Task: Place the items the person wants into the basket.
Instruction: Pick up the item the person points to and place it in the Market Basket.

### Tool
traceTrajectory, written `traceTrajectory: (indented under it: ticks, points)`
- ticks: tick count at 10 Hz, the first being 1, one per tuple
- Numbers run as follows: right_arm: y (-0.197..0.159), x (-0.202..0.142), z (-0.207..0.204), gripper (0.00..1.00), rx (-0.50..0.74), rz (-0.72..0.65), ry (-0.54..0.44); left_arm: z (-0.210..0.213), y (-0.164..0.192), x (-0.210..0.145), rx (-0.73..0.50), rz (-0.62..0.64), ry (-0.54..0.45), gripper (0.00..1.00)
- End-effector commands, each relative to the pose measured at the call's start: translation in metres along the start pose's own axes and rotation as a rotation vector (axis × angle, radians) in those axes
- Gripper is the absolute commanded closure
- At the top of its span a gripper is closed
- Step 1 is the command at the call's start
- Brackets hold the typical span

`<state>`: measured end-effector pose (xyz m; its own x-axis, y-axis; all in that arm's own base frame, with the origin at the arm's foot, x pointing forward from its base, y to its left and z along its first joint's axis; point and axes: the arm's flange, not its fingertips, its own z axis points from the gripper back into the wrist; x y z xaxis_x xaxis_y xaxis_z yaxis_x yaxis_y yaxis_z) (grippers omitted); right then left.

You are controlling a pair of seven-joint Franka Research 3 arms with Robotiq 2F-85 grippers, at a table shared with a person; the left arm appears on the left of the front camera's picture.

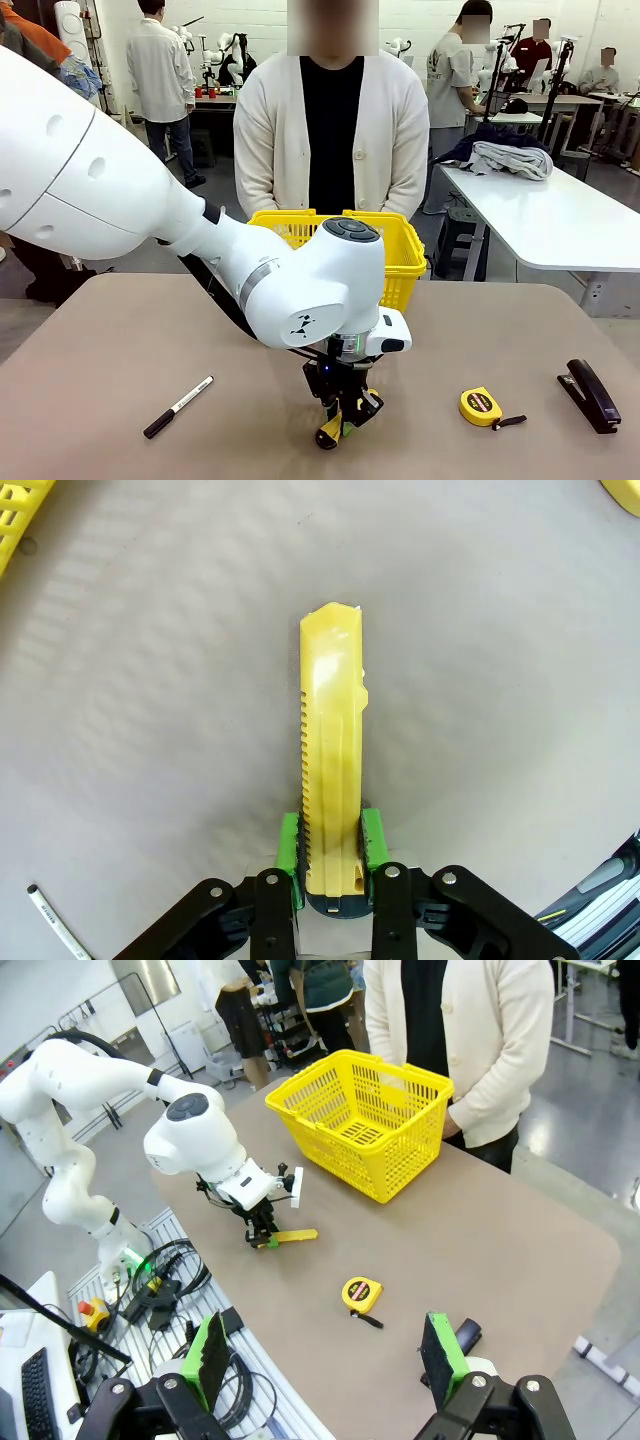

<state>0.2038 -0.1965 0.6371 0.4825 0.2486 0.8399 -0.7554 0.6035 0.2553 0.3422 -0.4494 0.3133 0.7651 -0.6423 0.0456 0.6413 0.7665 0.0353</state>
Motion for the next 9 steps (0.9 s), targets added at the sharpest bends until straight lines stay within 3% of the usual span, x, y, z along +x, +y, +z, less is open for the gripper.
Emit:
traceTrajectory:
  ticks: [1, 3, 7, 9]
  points:
    - [0.000, 0.002, 0.000, 0.00, 0.017, 0.012, -0.023, -0.001, -0.001, 0.002, 0.014, -0.022, -0.018, 1.00]
    - [0.000, 0.002, 0.000, 0.00, 0.017, 0.012, -0.023, 0.022, 0.001, -0.001, 0.048, -0.041, -0.024, 1.00]
    - [0.000, 0.002, 0.000, 0.00, 0.017, 0.012, -0.023, 0.197, 0.017, -0.042, 0.049, -0.196, -0.059, 1.00]
    - [0.000, 0.002, 0.000, 0.00, 0.017, 0.012, -0.023, 0.257, 0.027, -0.065, 0.048, -0.205, -0.117, 1.00]
